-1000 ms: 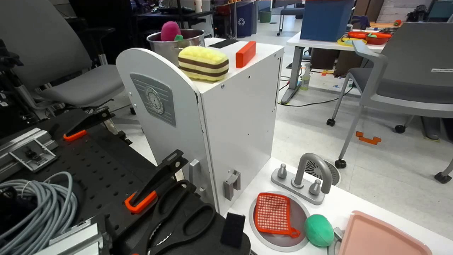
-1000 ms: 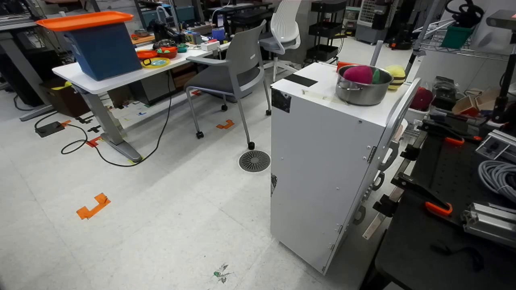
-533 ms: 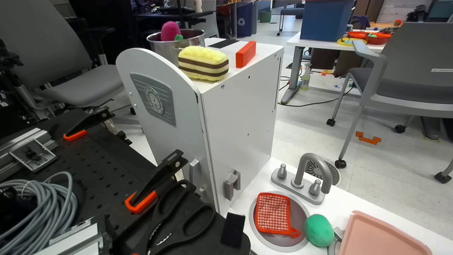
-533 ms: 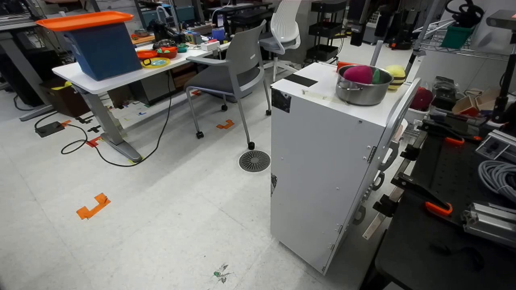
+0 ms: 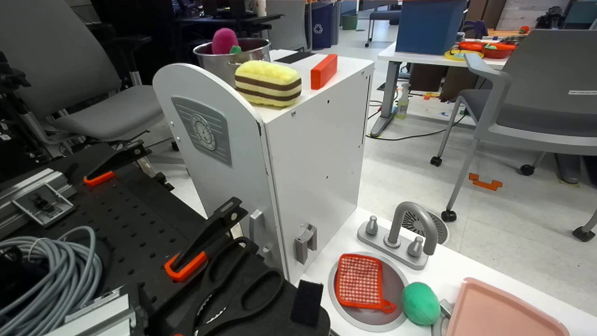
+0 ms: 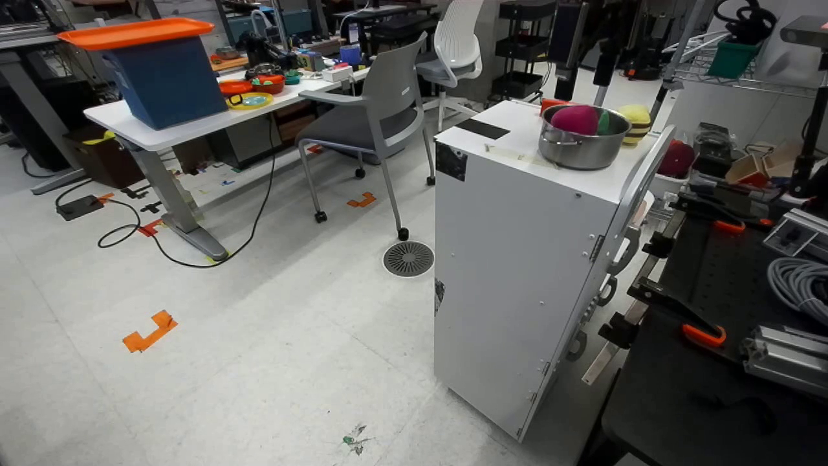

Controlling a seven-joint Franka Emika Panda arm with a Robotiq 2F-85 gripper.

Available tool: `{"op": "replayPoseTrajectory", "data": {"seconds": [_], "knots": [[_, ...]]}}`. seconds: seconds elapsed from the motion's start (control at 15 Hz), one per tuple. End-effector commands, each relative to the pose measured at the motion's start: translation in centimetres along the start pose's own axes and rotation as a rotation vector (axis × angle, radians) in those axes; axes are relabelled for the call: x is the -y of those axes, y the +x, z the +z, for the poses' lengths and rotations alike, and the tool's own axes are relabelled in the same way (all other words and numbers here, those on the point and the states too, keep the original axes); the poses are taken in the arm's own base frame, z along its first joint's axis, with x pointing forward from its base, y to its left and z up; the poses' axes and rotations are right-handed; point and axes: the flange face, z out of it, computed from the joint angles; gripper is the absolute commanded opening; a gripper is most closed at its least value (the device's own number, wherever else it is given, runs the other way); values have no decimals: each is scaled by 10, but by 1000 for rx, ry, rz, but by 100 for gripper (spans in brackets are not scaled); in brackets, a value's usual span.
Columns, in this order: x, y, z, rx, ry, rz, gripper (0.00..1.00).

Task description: Remove the purple plushy from the pot and put it in the sink

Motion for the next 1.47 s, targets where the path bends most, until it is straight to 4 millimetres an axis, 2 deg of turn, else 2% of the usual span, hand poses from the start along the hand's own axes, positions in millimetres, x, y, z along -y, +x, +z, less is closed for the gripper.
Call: {"op": "replayPoseTrajectory", "data": {"seconds": [0.0,0.53,0.6,0.67,0.8,1.4], "knots": [[1,5,6,1,29,12,100],[-8,6,18,34,54,59,100],[-10,7,18,36,56,63,97],[-10,7,18,36,59,67,74],[-11,7,18,36,65,72,69],[-17,8,18,49,110,102,0]]}}
